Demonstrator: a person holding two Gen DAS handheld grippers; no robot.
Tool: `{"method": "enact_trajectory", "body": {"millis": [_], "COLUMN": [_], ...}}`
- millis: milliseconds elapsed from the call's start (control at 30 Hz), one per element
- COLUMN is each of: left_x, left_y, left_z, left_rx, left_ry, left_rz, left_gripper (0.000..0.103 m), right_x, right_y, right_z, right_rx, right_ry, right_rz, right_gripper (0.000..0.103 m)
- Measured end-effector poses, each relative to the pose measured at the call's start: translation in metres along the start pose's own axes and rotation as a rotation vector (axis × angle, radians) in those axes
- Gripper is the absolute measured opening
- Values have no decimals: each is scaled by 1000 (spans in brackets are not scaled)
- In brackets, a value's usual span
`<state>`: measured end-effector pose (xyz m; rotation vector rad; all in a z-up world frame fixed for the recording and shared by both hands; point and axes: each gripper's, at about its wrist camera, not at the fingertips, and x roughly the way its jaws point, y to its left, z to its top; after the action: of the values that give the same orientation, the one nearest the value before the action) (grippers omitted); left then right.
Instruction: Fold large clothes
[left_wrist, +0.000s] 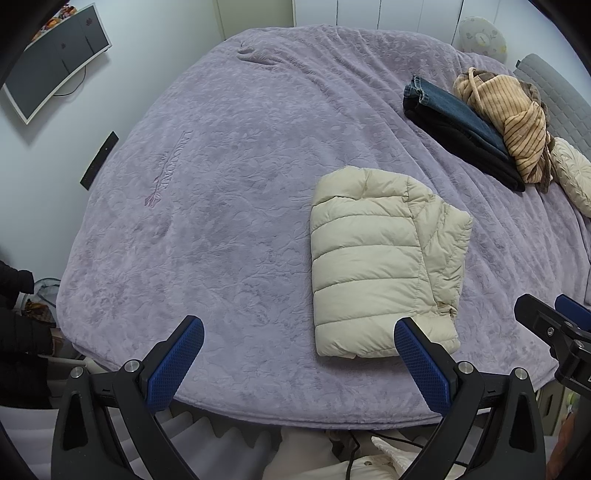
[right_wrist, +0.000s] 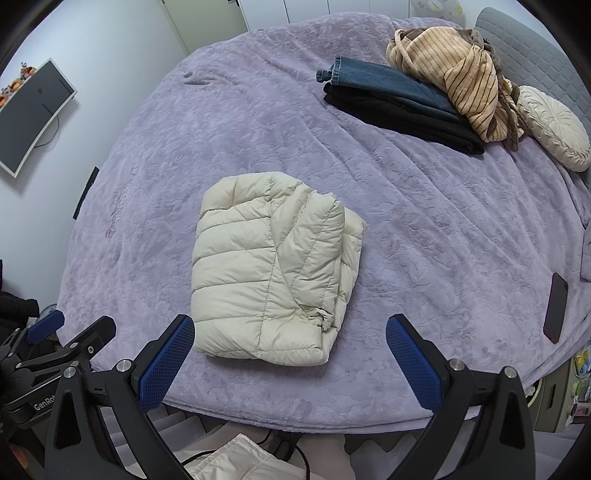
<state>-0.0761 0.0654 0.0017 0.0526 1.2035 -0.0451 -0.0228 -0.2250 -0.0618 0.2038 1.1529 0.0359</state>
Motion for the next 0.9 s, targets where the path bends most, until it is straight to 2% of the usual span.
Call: {"method": "enact_trajectory", "body": {"millis": [900], "left_x": [0], "left_y": [2], "left_z": [-2], "left_rx": [-2], "left_ry": [-2], "left_rz": [14], "left_gripper": [103], "right_x": [1], "right_y": [-1], "right_z": [1], "right_rx": [-3], "right_ry": [2], "right_rz": [1], "right_gripper": [103]}}
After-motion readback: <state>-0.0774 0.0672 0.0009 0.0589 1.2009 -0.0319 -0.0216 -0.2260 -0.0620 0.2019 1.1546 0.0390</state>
